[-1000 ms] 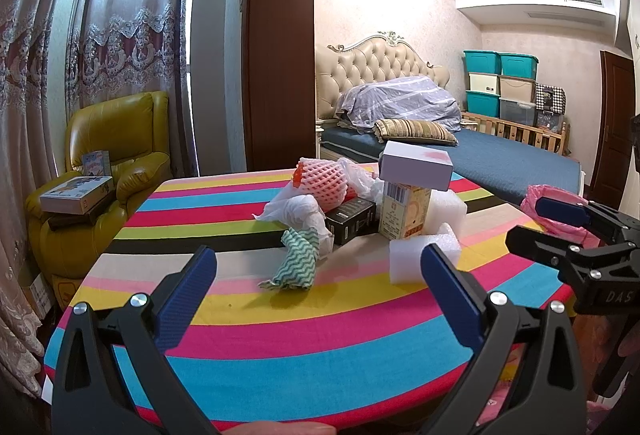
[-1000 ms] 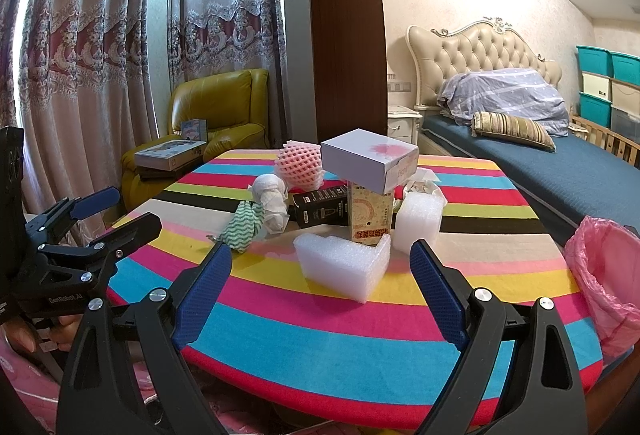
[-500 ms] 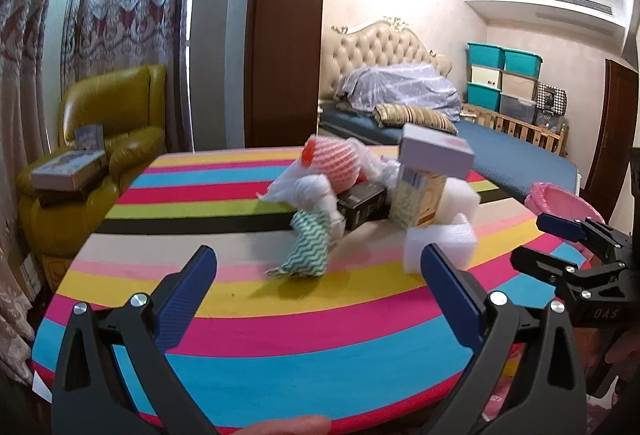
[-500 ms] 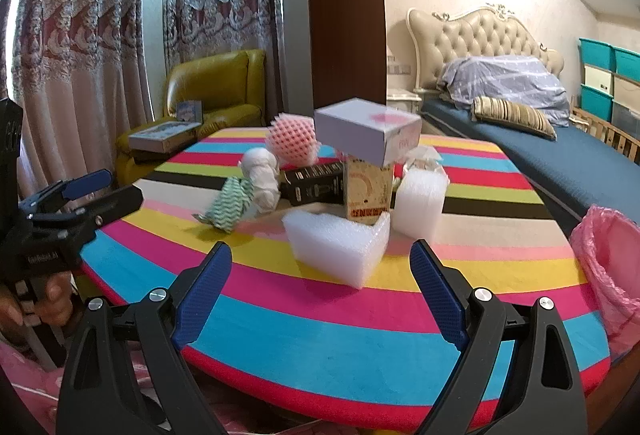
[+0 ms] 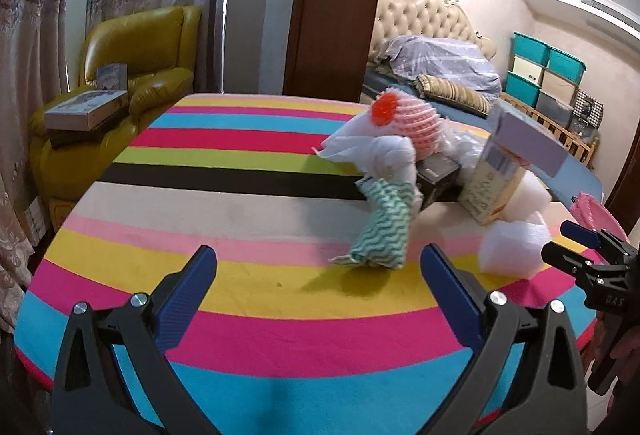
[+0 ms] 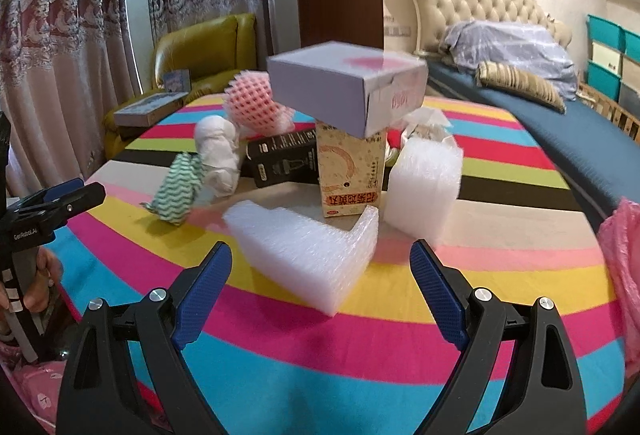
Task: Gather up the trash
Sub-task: 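Grasp the green zigzag cloth with the left tool while the right tool grasps the white foam sheet, then carry the cloth and foam sheet to the pink wastebasket and release both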
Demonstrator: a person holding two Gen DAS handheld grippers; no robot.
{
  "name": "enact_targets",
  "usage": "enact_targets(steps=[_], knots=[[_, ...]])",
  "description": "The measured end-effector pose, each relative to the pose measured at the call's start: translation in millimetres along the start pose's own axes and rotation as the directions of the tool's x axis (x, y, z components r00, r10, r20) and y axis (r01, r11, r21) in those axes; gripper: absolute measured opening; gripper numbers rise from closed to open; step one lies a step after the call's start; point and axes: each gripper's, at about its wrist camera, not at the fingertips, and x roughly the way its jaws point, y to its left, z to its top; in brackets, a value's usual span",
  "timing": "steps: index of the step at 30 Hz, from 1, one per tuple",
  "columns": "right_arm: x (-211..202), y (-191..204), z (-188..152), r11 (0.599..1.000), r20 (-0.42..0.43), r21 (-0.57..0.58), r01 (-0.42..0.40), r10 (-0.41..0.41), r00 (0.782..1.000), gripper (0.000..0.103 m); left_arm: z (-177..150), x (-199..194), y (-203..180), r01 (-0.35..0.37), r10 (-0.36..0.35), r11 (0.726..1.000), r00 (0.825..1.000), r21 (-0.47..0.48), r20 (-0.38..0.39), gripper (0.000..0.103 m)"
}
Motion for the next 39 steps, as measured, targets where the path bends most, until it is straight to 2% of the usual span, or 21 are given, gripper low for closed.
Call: enact_targets(steps=[2, 5, 9, 13, 16, 19, 23, 29, 31, 32, 33, 34, 39], knots=[[10.4, -2.8, 4.3, 1.000, -0.028, -0.003, -0.023, 0.023, 0.999, 0.085, 3.3, 12.4, -1.7, 0.003, -0.003, 1.000, 0.999, 0.021, -0.035, 0.098], [22.9, -4.8, 9.6, 0.998, -0.072, -0.009, -0.059, 0.058, 0.996, 0.085, 7.4, 22.6, -8.8, -0.007, 0.009, 0.998, 0.999, 0.060, -0.033, 0.098], [38.7, -1.5, 13.8, 0.995, -0.126, -0.026, -0.097, 0.093, 0.988, 0.085, 13.4, 37.6, -19.2, 0.038, -0.031, 0.994, 0.997, 0.102, -0.071, 0.098], [45.0, 5.2, 14.0, 0.994, -0.146, -0.074, -0.086, 0.074, 0.987, 0.085, 12.0, 50.9, -26.2, 0.064, -0.046, 0.989, 0.990, 0.134, -0.132, 0.098], [39.7, 6.5, 11.1, 0.992, -0.133, -0.079, -0.103, 0.092, 0.987, 0.079, 11.4, 58.1, -29.8, 0.060, -0.037, 0.986, 0.989, 0.156, -0.146, 0.098], [30.5, 7.7, 5.6, 0.991, -0.107, -0.084, -0.104, 0.095, 0.990, 0.074, 11.9, 63.4, -29.2, 0.076, -0.053, 0.988, 0.985, 0.138, -0.162, 0.098], [18.9, 6.6, -1.1, 0.993, -0.069, -0.079, -0.092, 0.087, 0.994, 0.071, 14.6, 70.8, -33.0, 0.100, -0.077, 0.988, 0.980, 0.119, -0.186, 0.082], [0.1, -6.9, -9.8, 0.997, -0.015, -0.008, -0.072, 0.072, 0.997, 0.071, 21.5, 83.1, -46.6, 0.089, -0.067, 0.989, 0.981, 0.118, -0.183, 0.080], [-4.4, -9.3, -11.1, 0.998, -0.002, 0.006, -0.066, 0.066, 0.998, 0.071, 23.9, 89.1, -52.8, 0.085, -0.061, 0.988, 0.981, 0.127, -0.184, 0.072], [-6.0, -10.9, -12.1, 0.998, 0.001, 0.012, -0.064, 0.064, 0.998, 0.071, 24.5, 92.3, -55.3, 0.084, -0.058, 0.988, 0.980, 0.133, -0.189, 0.061], [-7.5, -11.9, -12.6, 0.998, 0.004, 0.015, -0.060, 0.060, 0.998, 0.071, 24.5, 96.2, -57.9, 0.087, -0.058, 0.986, 0.978, 0.140, -0.200, 0.045], [-9.8, -13.2, -13.6, 0.998, 0.009, 0.020, -0.057, 0.056, 0.998, 0.071, 24.2, 98.6, -60.0, 0.097, -0.065, 0.985, 0.975, 0.144, -0.214, 0.038], [-17.3, -17.1, -16.5, 0.998, 0.035, 0.032, -0.046, 0.045, 0.998, 0.071, 19.8, 91.1, -69.1, 0.093, -0.057, 0.978, 0.981, 0.187, -0.187, 0.027]])
